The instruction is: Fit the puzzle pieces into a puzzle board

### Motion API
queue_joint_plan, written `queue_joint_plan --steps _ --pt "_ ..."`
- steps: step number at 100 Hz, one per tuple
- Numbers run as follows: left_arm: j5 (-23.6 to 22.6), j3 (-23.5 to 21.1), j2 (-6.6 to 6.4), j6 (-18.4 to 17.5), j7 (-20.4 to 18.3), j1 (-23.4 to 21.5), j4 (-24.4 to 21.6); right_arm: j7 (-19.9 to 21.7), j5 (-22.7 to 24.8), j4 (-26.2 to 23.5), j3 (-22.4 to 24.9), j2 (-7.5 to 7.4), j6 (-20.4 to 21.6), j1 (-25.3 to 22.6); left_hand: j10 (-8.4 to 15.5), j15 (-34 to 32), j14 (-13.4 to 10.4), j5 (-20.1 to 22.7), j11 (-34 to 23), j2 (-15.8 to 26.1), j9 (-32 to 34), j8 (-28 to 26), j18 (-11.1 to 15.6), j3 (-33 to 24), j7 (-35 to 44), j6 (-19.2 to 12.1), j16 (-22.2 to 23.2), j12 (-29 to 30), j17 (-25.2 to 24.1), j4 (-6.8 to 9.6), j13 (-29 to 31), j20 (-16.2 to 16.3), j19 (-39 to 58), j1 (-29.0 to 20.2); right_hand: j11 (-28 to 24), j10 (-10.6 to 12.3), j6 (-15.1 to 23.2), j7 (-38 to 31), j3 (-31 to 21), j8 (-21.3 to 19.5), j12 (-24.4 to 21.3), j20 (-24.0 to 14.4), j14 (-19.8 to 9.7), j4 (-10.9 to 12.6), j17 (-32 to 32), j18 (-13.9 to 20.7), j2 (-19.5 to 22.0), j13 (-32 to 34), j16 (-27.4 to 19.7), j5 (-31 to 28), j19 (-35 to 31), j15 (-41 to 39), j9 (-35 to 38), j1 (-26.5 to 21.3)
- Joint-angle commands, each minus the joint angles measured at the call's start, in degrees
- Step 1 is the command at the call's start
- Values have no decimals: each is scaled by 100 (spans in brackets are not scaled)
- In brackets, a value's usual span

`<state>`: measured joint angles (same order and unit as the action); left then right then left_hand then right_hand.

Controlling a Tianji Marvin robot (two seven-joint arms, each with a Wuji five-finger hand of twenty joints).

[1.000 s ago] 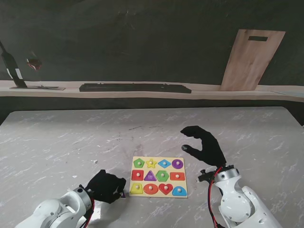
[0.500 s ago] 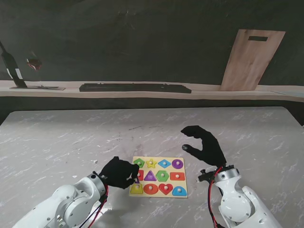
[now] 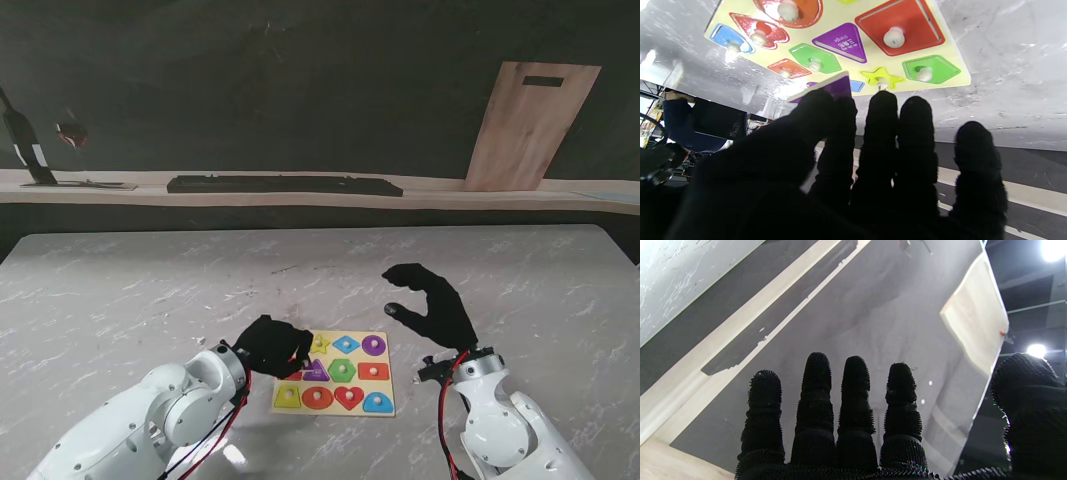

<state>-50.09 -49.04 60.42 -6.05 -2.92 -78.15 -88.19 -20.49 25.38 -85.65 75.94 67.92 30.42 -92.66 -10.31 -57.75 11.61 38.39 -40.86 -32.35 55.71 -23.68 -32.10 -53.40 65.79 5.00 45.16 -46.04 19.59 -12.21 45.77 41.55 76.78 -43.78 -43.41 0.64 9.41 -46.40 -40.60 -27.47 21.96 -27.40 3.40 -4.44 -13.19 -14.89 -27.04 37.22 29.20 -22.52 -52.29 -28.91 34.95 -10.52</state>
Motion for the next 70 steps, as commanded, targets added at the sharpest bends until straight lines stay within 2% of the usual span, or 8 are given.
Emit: queue_joint_plan --steps 1,38,70 --pt "85 65 66 69 -71 89 20 -17 -6 -62 8 37 -2 -48 -147 -217 111 225 -115 36 150 -8 755 -375 79 -277 128 -119 -1 364 113 89 104 -190 -13 -32 167 56 98 -36 29 -81 22 49 50 -56 116 123 65 -17 -15 -26 105 122" --pt "372 639 114 205 -191 563 361 -6 -36 -60 34 38 6 -48 -146 -208 117 228 -83 51 156 -24 754 -313 57 -273 157 -159 -4 372 121 97 105 -214 -13 -30 172 59 98 -36 30 -81 22 49 53 -52 123 125 67 -16 -11 -28 104 127" --pt "519 932 144 326 -222 742 582 -14 -37 -52 37 40 -6 -42 -151 -197 119 233 -69 51 168 -36 761 -296 33 -260 179 -206 9 374 130 107 113 -219 -13 -29 170 57 97 -38 30 -81 18 49 51 -53 117 123 66 -17 -9 -24 106 129"
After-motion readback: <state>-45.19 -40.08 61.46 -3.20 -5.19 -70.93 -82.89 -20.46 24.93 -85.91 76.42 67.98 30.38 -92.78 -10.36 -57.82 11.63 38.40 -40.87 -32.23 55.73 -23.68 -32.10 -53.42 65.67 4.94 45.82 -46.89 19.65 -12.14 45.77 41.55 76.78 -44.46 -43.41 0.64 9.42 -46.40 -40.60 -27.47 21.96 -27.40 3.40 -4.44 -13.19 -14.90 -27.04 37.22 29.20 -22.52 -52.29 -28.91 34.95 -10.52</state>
